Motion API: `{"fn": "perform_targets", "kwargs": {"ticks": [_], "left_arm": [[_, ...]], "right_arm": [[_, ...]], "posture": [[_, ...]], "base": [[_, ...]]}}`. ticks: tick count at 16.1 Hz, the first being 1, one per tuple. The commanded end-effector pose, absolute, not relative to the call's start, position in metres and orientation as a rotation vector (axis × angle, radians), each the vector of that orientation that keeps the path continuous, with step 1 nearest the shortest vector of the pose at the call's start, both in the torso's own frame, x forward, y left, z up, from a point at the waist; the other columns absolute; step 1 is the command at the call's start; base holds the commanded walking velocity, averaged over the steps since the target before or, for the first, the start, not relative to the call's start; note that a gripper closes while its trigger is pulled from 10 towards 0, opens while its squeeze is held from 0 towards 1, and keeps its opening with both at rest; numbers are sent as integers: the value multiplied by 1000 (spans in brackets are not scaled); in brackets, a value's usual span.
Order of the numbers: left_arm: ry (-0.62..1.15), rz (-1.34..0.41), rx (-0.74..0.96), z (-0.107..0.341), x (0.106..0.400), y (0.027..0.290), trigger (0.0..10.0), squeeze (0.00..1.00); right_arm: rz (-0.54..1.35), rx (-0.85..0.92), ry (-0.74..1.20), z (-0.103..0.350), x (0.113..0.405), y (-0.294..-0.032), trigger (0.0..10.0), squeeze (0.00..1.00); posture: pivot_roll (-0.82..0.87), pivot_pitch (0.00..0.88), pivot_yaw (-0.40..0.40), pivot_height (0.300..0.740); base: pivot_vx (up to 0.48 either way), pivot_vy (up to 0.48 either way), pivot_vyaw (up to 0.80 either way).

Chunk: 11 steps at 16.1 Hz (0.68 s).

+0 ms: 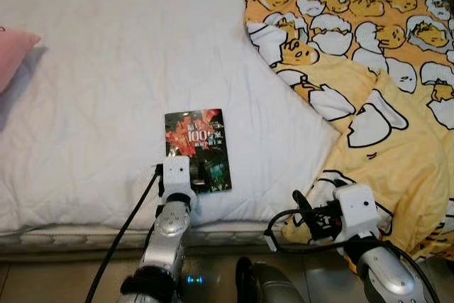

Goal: Clean up the room

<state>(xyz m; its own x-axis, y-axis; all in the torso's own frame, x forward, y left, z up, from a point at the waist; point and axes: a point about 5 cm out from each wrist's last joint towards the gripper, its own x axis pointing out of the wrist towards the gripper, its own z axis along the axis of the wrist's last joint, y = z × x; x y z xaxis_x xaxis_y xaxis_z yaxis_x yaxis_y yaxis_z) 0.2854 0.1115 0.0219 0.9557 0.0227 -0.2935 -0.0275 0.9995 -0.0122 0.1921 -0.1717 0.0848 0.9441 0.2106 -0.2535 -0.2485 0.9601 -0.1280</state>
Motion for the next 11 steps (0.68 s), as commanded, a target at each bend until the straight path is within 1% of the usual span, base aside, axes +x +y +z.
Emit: {"fn": "perform_targets", "kwargs": {"ticks": [1, 4, 6, 7, 9, 11], "left_arm": [[500, 37, -15, -15, 262, 118, 0, 0], [535, 74, -44, -20, 264, 130, 0, 0], [520, 67, -41, -18, 268, 132, 0, 0], [514, 63, -33, -17, 269, 132, 0, 0], [459, -7, 32, -10, 275, 124, 0, 0], [443, -51, 49, -7, 278, 119, 0, 0]], "right_arm": [[225, -183, 249, 85, 191, -176, 10000, 0], [225, -183, 250, 84, 191, -176, 10000, 0], [226, -183, 249, 85, 192, -176, 10000, 0], [225, -183, 249, 85, 193, -176, 10000, 0], [222, -180, 249, 84, 192, -176, 10000, 0], [218, -174, 254, 80, 191, -174, 10000, 0]], "posture": [[-187, 230, -126, 740], [-188, 231, -126, 740], [-189, 231, -127, 740], [-188, 231, -127, 740], [-181, 230, -117, 740], [-175, 226, -105, 740]], "base": [[0, 0, 0], [0, 0, 0], [0, 0, 0], [0, 0, 0], [0, 0, 0], [0, 0, 0]]}}
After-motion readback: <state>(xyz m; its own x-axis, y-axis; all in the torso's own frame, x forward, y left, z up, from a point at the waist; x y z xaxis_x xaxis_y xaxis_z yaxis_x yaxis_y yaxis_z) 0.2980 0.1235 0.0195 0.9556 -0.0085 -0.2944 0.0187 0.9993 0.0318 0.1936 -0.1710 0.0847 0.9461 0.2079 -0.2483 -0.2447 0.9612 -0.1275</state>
